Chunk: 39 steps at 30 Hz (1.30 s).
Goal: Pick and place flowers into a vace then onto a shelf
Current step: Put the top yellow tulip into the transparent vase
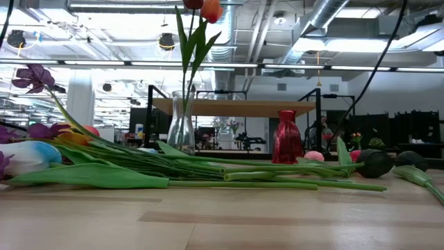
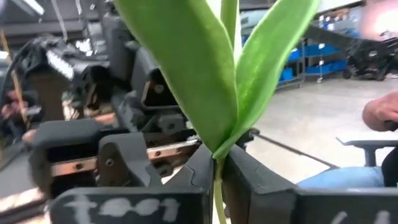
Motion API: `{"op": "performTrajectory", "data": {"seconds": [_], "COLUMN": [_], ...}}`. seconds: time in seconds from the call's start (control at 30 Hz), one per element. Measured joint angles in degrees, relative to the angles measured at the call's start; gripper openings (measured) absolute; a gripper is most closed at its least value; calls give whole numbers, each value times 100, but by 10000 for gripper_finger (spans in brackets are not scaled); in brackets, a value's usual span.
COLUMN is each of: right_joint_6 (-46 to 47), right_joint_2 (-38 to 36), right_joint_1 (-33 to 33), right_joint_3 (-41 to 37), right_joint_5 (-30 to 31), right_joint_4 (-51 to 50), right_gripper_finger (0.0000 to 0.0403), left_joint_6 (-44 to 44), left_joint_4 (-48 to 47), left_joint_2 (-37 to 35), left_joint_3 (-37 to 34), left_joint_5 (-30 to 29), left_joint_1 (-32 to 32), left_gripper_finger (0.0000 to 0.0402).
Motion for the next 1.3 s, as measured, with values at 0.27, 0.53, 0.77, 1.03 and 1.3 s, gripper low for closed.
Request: {"op": "performTrajectory", "data": {"seconds": [0.27,0.53,0.77,1.03,1.3], "right_joint_6": [635,2136,3111,3413,3500], "right_joint_2": [-1,-1,26,33,33], "right_joint_1": [-11,-2,170,360,470], "right_joint_3": [2,2,-73,-157,-157], "right_joint_5": [4,267,278,271,273], "right_joint_4": [-686,-1676,-1967,-2002,-1983], "right_gripper_finger": [260,260,260,260,260], "left_joint_6": [-133,150,939,2183,3064], "left_joint_4": [-778,-837,-445,-446,-488], "left_joint_2": [-386,-521,-544,-1112,-2105], "left_joint_3": [-2,-2,6,387,592], "left_joint_5": [-1481,-3827,-5966,-6707,-7241], "left_joint_1": [-527,-1197,-1371,-1281,-1242], "left_gripper_finger": [1,1,11,3,2]}}
